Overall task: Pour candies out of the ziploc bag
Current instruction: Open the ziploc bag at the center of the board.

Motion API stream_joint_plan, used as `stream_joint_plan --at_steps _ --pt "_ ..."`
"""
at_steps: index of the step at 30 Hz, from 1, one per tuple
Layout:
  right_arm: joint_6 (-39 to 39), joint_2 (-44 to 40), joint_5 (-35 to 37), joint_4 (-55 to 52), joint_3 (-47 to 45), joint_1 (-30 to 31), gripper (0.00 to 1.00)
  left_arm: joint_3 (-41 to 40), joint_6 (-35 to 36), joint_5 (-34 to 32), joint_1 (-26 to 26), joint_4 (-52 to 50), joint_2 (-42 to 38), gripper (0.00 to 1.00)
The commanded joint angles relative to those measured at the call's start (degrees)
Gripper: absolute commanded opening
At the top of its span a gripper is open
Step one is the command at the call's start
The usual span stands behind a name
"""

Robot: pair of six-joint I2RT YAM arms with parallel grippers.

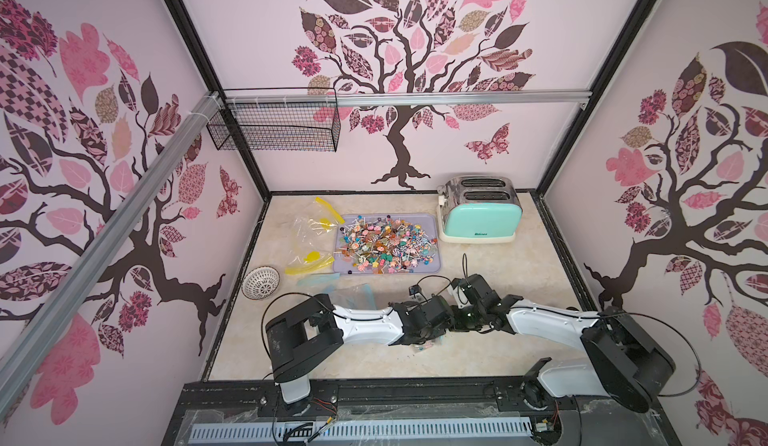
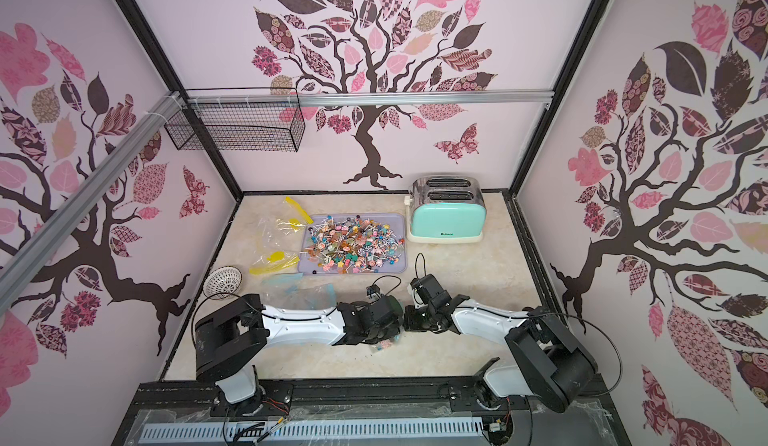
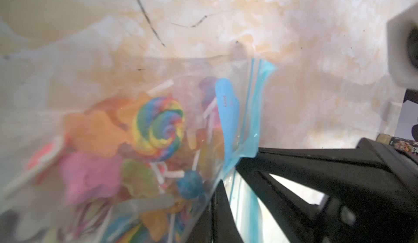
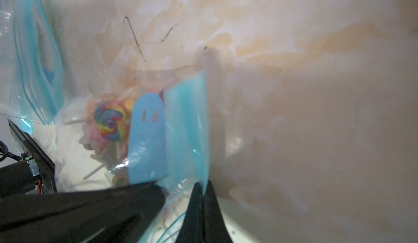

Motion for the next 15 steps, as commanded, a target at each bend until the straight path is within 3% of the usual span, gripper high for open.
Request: stream_joint_plan --at_steps 1,8,15 --pt "1.0 0.1 9.3 -11.0 -2.0 -0.7 0.0 -2.2 -0.5 -4.5 1.4 -5.9 -0.6 0.0" --pt "1.8 -2.6 9.4 -12.5 -1.4 -0.8 0.0 -2.4 2.2 -3.5 1.4 -2.8 -2.3 0.0" --pt "2.4 -3.7 7.7 -11.0 -1.0 -0.8 0.0 5.7 15.8 -2.8 -0.1 -2.4 -8.4 0.0"
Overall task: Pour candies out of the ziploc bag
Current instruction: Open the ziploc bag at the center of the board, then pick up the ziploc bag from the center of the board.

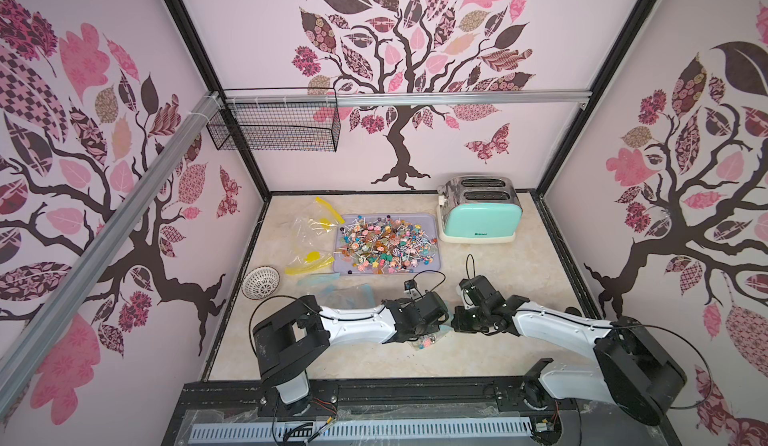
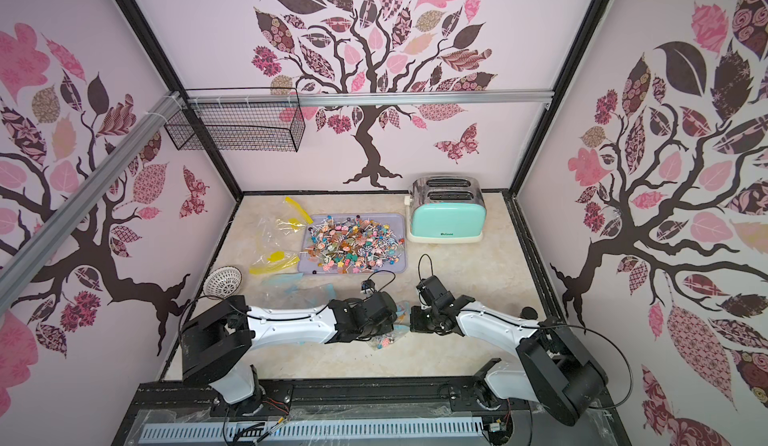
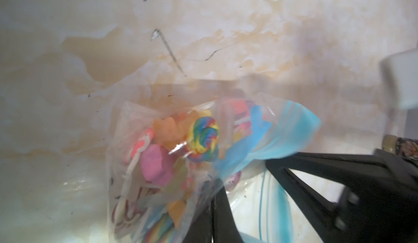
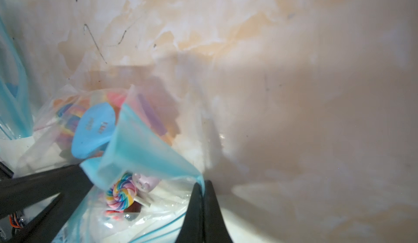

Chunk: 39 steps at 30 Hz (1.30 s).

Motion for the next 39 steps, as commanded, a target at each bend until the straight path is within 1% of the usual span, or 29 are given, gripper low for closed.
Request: stream_joint_plan --at_steps 1,4,8,10,12,15,19,21,23,27,29,33,36,38,39 --pt "0.9 -0.6 3.2 -5.4 -0.9 -0.5 0.0 5.8 9.0 -1.5 -1.3 -0.7 -4.2 0.0" --pt "1.9 -2.0 3.5 -5.6 -0.5 -0.5 0.0 8.0 12.3 -2.1 -2.7 -1.5 -6.0 0.0" --pt "3.4 -3.4 3.8 -6.5 0.4 -0.5 0.0 8.0 14.3 -1.6 -3.2 -1.0 -7.0 0.0" --pt "3.8 -4.5 4.7 -8.0 1.7 -0.6 0.07 7.5 14.6 -1.1 -3.1 -0.9 -6.9 0.0" --pt "3.8 -6.2 5.5 -9.9 3.3 -0.8 0.16 6.7 14.6 -0.8 -3.2 -0.4 -6.6 0.0" --pt "2.5 -9.8 4.7 -13.9 6.3 -3.6 0.29 5.8 14.4 -0.2 -3.2 -0.3 -5.6 0.0" --pt "0.8 -15.9 -1.0 -16.6 8.4 -9.6 0.44 4.8 13.8 2.0 -3.0 1.1 -3.8 0.0" --pt "1.2 -17.7 -3.4 -16.5 9.1 -9.8 0.5 4.9 13.8 2.4 -3.1 1.3 -3.1 0.0" --pt "2.4 -17.6 -7.9 -15.4 9.8 -9.8 0.53 5.2 13.8 2.8 -3.0 1.3 -2.5 0.0" --pt "7.3 -16.6 -17.4 -8.1 7.4 -9.8 0.65 6.0 13.9 3.6 -3.1 1.1 -1.5 0.0" --pt "8.9 -15.2 -21.2 -5.2 5.8 -9.8 0.66 6.2 13.9 3.6 -3.1 1.2 -1.2 0.0" --pt "10.0 -12.3 -25.3 -1.9 3.3 -9.7 0.66 6.2 14.0 3.4 -3.0 1.4 -1.4 0.0" --pt "11.1 -10.2 -28.6 0.8 1.2 -9.7 0.65 6.1 14.1 3.1 -3.1 1.6 -1.9 0.0" --pt "11.2 -9.3 -29.5 1.5 0.5 -9.6 0.62 6.1 14.6 3.0 -3.0 1.8 -2.4 0.0" --pt "11.3 -9.1 -29.5 1.8 0.2 -9.5 0.6 6.1 14.9 3.1 -3.0 1.7 -2.8 0.02"
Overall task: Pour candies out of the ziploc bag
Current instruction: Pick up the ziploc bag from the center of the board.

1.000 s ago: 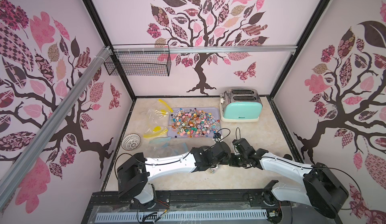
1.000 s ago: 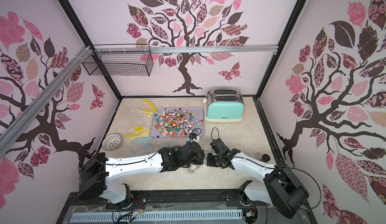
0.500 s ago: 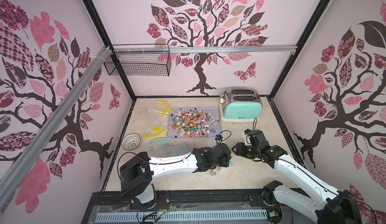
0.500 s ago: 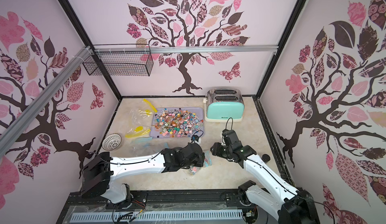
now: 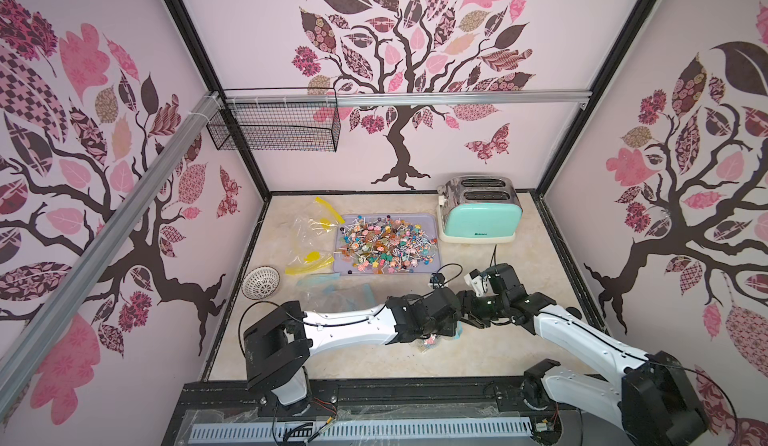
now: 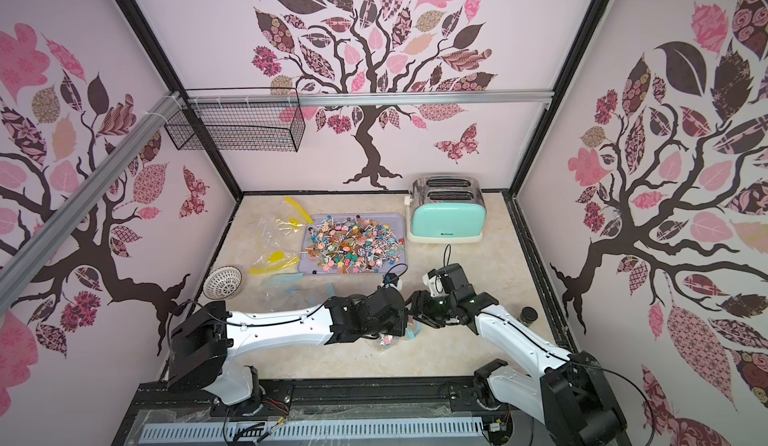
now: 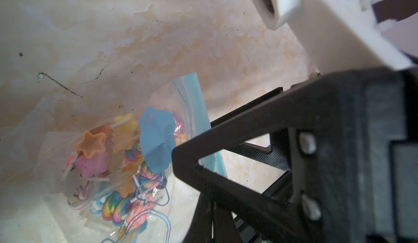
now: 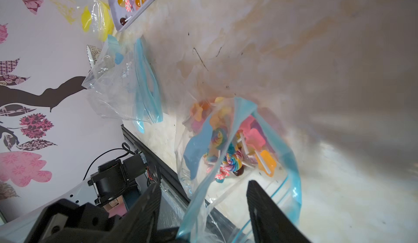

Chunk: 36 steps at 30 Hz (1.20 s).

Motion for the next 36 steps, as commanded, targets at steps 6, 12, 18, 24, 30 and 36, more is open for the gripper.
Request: stream_joint_plan --at_steps 6,12,18,24,30,36 --pt "0.4 0.3 -4.6 2.0 -1.6 0.6 0.5 -1.4 1.4 -3.5 0.5 -1.8 -5.3 0.83" --pt "-0.8 1.8 -4.9 2.0 -2.5 0.8 0.3 -10.8 -1.9 -0.9 4.0 -3.1 -14.6 0.98" --pt "-1.3 2.1 -4.7 1.9 -2.7 0.8 0.0 -19.8 -5.9 9.9 7.7 3.7 -16.7 0.98" --pt "-1.5 2.2 -4.3 1.9 -2.7 0.8 0.0 -24.9 -10.7 16.7 8.3 15.8 -12.0 0.98" --pt "-1.6 2.4 -4.0 2.0 -3.1 0.8 0.0 -24.1 -10.6 18.9 8.3 19.0 -9.0 0.98" --pt "-1.5 2.3 -4.0 2.2 -3.4 0.8 0.0 -24.4 -11.3 19.7 8.4 21.7 -6.9 0.72"
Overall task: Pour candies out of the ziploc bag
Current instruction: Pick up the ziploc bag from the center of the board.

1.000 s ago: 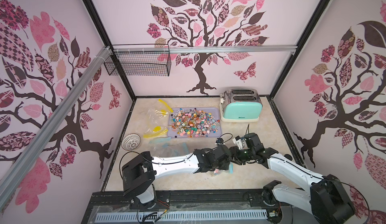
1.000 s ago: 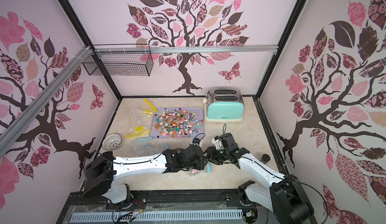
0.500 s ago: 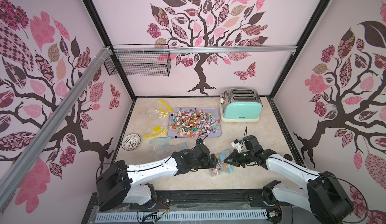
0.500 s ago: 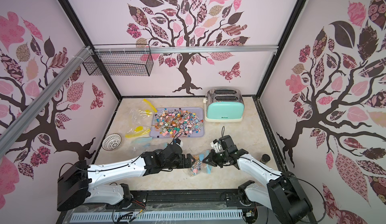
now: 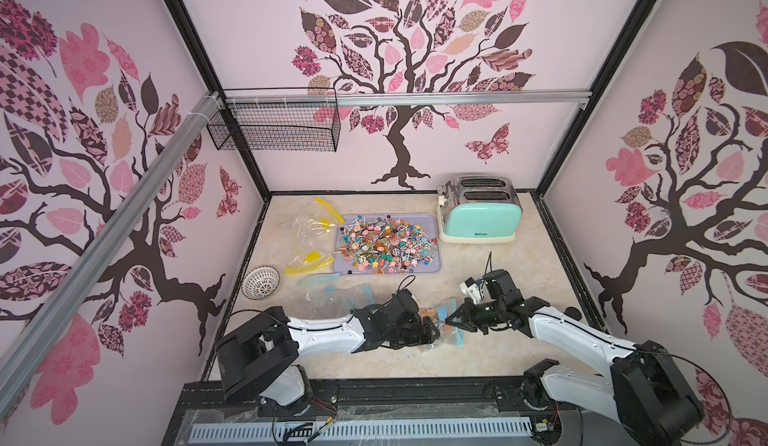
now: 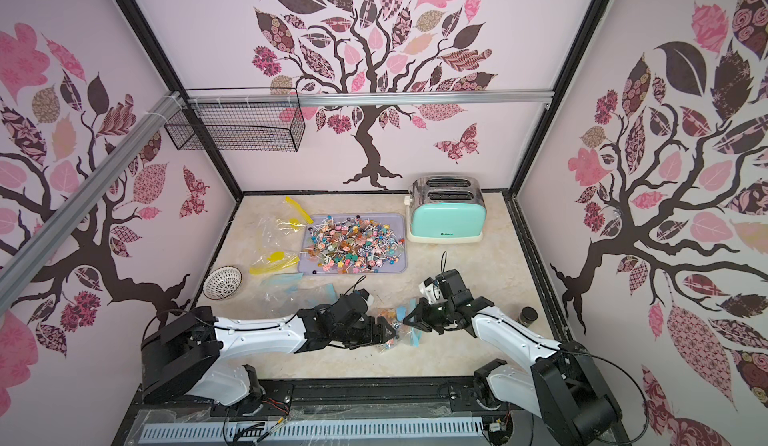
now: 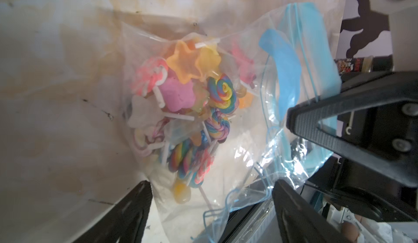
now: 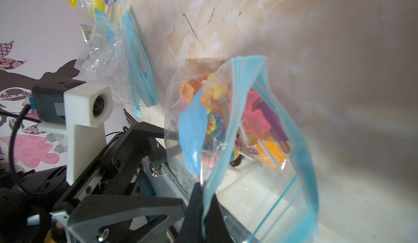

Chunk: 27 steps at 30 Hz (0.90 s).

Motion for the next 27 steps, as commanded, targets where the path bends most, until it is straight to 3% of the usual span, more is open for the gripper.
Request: stream_joint_plan --at_steps 1,4,11,13,20,27 --pt "-0.9 0.1 0.0 -0.4 -0.1 0.4 0.0 0.3 -0.4 0.9 0.3 3.1 0.7 0.64" --pt "-0.9 0.0 0.0 -0.4 -0.1 0.5 0.0 0.2 -0.5 0.2 0.5 2.4 0.0 0.45" --pt "-0.9 -0.4 0.4 -0.7 0.3 0.8 0.0 -0.7 -0.4 -2.1 0.7 0.5 -2.3 0.13" --pt "-1.0 -0.4 0.7 -1.0 0.9 1.3 0.0 -1.0 -0.4 -2.4 0.8 0.3 -2.4 0.0" --pt "-1.6 1.3 2.2 -2.6 7.7 3.3 0.0 -1.1 1.3 -3.5 2.9 -0.6 -4.1 0.0" --pt "-7.1 7.2 6.6 -10.3 23.9 3.3 0.0 3.5 8.7 -1.0 12.6 -7.1 -8.1 0.0"
